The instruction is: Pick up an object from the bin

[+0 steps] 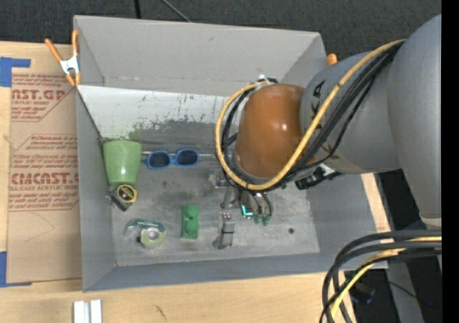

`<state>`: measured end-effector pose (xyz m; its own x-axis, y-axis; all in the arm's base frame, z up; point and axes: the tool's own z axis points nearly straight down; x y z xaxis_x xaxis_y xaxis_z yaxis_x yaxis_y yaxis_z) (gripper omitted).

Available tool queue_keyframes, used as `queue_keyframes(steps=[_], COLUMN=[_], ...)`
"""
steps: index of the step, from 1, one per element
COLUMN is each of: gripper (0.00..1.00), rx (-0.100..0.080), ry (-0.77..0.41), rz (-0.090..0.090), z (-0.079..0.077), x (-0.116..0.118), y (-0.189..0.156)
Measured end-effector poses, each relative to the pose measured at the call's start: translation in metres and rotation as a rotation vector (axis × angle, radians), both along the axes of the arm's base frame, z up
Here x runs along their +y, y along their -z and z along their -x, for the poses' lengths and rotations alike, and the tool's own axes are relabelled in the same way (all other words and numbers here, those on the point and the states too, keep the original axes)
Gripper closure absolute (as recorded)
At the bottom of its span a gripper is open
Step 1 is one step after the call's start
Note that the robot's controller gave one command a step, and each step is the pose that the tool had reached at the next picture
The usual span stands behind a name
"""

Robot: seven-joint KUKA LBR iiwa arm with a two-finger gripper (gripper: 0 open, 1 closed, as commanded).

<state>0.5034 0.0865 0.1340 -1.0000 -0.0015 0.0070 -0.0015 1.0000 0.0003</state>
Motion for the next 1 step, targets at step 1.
queue_keyframes(steps=[1], gripper=[0.00], rx=[-0.004], ry=[0.342], rz=[0.001], z=[-0.0290], x=[0.0468], y=[0.0613])
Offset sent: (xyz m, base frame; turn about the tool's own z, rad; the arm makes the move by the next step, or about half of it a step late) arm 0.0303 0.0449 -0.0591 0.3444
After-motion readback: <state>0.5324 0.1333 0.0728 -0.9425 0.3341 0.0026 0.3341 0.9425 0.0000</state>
